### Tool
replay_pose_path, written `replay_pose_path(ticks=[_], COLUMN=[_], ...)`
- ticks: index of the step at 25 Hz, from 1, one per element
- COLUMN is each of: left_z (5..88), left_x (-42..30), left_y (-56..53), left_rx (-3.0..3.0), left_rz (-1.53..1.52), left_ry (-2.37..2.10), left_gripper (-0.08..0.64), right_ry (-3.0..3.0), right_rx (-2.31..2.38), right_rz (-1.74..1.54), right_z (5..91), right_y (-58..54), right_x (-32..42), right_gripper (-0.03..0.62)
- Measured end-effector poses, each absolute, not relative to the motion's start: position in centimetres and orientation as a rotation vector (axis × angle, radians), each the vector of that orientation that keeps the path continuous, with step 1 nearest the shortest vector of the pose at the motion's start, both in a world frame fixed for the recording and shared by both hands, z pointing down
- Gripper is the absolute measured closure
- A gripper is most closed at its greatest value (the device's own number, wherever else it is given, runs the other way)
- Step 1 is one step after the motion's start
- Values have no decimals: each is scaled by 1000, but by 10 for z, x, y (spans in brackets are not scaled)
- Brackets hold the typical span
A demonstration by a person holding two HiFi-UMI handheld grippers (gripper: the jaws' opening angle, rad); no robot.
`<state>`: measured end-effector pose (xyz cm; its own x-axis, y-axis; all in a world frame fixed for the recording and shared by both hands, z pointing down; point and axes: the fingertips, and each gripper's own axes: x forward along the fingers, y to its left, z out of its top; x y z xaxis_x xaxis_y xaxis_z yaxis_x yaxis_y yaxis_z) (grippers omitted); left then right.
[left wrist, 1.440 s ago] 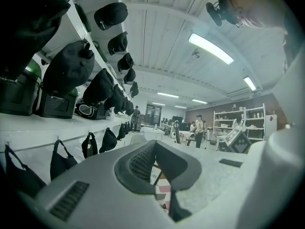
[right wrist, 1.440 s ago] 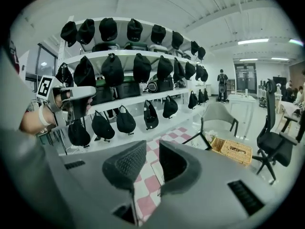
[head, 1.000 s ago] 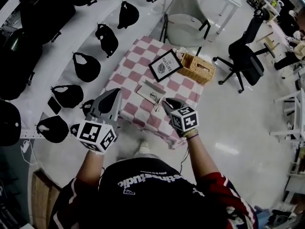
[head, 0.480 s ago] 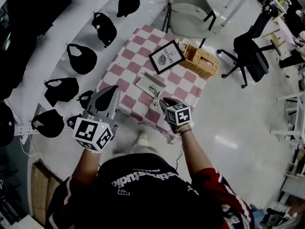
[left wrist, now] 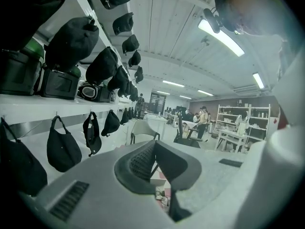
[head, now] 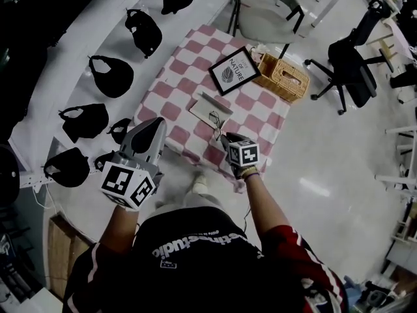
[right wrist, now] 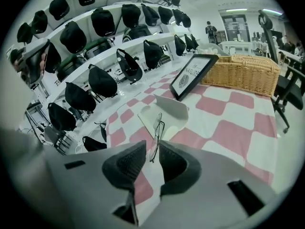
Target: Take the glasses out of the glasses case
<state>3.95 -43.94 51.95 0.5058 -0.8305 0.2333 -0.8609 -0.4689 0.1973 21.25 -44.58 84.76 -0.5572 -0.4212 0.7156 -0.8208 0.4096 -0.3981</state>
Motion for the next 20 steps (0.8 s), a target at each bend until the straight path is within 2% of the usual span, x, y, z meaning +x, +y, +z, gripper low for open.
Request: replay_pose_path(ticks=[7, 16, 20], left_z=[526, 533, 532], left_x=[30, 16, 10], left_y=[-439, -434, -433], left_rx=[2434, 2404, 2398], left_rz=[181, 218, 221], left_ry=[-1447, -1478, -1493], left_gripper=[554, 554, 554], right_ry=[-2111, -2108, -2090], right_rx=[1046, 998, 1014], right_rz=[1133, 1092, 1081], right_z=[878, 884, 886], right_y=[-445, -455, -458], right_x=[210, 196, 197], right_gripper=[509, 511, 543])
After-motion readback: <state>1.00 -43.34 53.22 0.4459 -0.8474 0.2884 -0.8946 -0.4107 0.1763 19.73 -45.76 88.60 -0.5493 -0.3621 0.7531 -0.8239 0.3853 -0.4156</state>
